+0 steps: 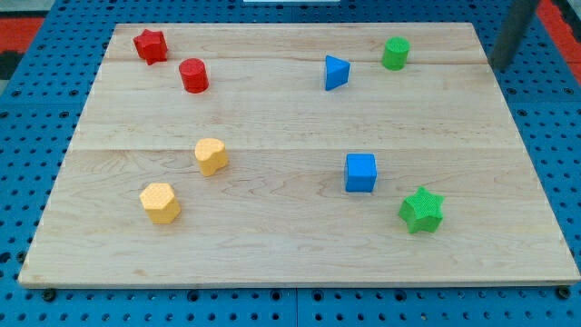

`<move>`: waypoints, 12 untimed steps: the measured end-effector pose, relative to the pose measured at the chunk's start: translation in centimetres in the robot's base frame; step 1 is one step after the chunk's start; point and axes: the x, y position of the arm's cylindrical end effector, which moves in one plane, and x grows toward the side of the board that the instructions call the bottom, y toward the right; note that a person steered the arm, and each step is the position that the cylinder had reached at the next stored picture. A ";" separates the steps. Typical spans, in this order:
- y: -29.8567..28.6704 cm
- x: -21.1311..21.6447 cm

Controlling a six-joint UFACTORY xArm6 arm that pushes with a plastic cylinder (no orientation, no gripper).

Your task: Push the blue cube into yellow heart

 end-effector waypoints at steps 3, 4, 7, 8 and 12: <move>-3.1 2.0; -9.9 9.5; -18.3 10.5; -24.0 10.1; -27.2 8.0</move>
